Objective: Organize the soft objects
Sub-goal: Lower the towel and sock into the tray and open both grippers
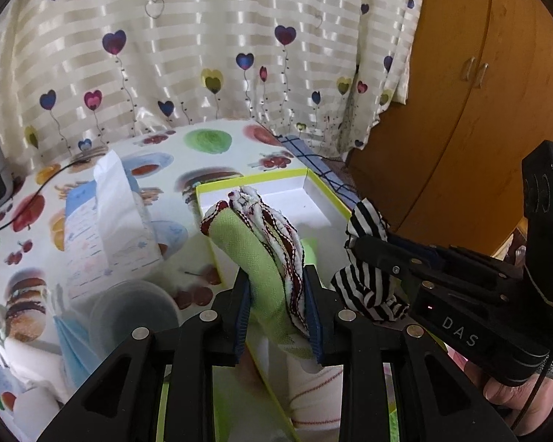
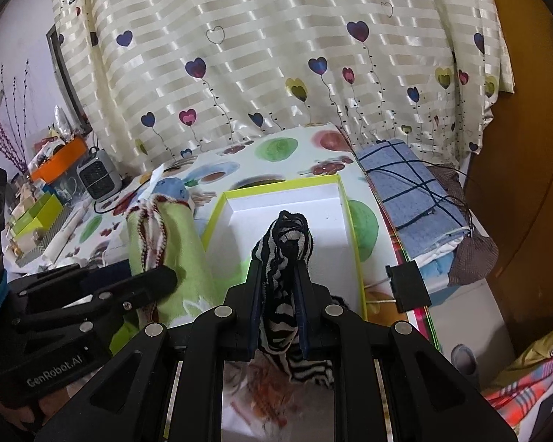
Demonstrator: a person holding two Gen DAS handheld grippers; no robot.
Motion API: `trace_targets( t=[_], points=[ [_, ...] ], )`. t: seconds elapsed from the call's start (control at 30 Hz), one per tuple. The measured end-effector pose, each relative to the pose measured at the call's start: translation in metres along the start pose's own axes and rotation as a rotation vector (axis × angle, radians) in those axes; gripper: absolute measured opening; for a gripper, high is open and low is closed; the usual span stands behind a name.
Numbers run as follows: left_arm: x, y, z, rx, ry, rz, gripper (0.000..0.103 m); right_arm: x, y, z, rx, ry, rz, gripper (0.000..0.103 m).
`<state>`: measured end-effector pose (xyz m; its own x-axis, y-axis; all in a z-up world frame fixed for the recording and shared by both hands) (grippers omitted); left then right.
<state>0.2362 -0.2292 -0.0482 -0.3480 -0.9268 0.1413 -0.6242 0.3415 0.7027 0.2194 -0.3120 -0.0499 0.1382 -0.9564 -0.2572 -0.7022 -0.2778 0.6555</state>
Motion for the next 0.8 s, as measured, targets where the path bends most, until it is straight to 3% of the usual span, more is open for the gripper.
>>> trace_targets(
  t=[0.2, 0.37, 0.8],
  points=[
    [0.000, -0.012, -0.002, -0.019, 0.006, 0.003, 0.034, 0.005, -0.009, -0.001, -0.019, 0.008, 0.008, 0.021],
    [0.001, -0.019, -0.003, -0.033, 0.007, 0.001, 0.036, 0.008, -0.006, -0.004, 0.002, 0.010, 0.019, 0.041],
    [0.003, 0.007, -0.009, 0.030, 0.024, 0.038, 0.038, 0.001, 0.021, -0.008, 0.038, 0.018, 0.036, 0.042]
  ],
)
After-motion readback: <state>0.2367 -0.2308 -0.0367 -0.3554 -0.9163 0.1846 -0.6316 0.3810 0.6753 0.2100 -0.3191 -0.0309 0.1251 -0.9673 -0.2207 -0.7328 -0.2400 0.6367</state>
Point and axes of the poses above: each gripper's, at about its wrist camera, not at the fingertips, and y roughly against the way its jaws point, x to its right, z to its underside, the point moved 9 cm from there along -y, roughly the way its jaws point
